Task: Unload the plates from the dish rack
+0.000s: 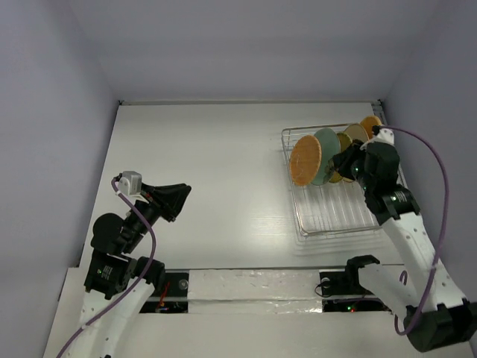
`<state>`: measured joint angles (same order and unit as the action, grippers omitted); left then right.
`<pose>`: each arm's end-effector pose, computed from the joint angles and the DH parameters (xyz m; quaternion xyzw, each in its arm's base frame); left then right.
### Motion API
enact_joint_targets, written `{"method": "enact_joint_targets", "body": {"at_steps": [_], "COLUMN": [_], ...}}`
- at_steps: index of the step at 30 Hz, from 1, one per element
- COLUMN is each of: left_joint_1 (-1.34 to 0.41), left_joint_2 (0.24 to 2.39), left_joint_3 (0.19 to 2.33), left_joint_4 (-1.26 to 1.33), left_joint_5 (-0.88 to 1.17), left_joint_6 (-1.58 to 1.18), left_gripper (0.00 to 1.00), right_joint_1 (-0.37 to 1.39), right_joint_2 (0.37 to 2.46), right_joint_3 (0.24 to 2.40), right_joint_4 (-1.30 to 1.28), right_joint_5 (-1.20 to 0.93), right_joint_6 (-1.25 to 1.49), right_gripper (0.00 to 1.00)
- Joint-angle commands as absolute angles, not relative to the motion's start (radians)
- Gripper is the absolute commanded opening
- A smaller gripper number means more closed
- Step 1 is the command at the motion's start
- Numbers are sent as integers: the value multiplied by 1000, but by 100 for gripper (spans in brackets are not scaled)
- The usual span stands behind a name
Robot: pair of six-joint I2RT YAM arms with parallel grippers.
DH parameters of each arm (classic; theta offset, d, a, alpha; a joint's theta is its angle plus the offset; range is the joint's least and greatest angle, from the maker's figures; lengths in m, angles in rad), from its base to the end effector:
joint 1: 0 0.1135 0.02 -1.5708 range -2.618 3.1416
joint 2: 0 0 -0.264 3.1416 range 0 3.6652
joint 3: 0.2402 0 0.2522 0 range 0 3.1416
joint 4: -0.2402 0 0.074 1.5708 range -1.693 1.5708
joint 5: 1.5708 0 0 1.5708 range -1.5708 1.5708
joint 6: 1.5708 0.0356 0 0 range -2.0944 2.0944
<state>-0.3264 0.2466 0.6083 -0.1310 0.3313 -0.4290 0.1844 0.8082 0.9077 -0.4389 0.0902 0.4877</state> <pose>0.0689 -0.0356 0.3454 0.0977 0.6183 -0.3803 0.6808 0.1762 0.0296 0.3520 0.1489 0.8022 0.1555 0.5568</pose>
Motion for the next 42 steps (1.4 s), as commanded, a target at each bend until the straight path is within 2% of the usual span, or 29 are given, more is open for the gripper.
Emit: {"method": "enact_joint_targets", "body": {"at_steps": [1, 3, 4, 8, 14, 19, 30, 36, 42], "left_joint_1": [-331, -331, -331, -322, -313, -304, -285, -285, -285], "left_joint_2": [256, 256, 256, 258, 252, 242, 245, 244, 239], "left_joint_3": [611, 609, 609, 609, 606, 606, 603, 604, 601], "left_joint_4": [-101, -100, -98, -98, -94, -91, -83, -83, -78], "left_joint_5": [318, 321, 322, 327, 339, 341, 360, 362, 365], "left_joint_6": [-436, -436, -436, -434, -436, -433, -433, -430, -431], "left_gripper": [20, 26, 31, 38, 40, 41, 44, 46, 48], "right_joint_1": [221, 221, 221, 242, 276, 297, 371, 410, 491], "right_joint_2": [894, 948, 966, 1061, 1195, 1278, 1269, 1191, 1111], "right_joint_3": [910, 913, 916, 925, 945, 985, 1121, 1239, 1365], "right_joint_4": [-308, -288, -279, -249, -216, -232, -351, -455, -486], "right_joint_5": [81, 90, 101, 95, 150, 228, 422, 495, 483], "right_joint_6": [482, 474, 474, 465, 472, 465, 410, 379, 364], "right_gripper": [30, 50, 52, 53, 52, 44, 0, 0, 0]}}
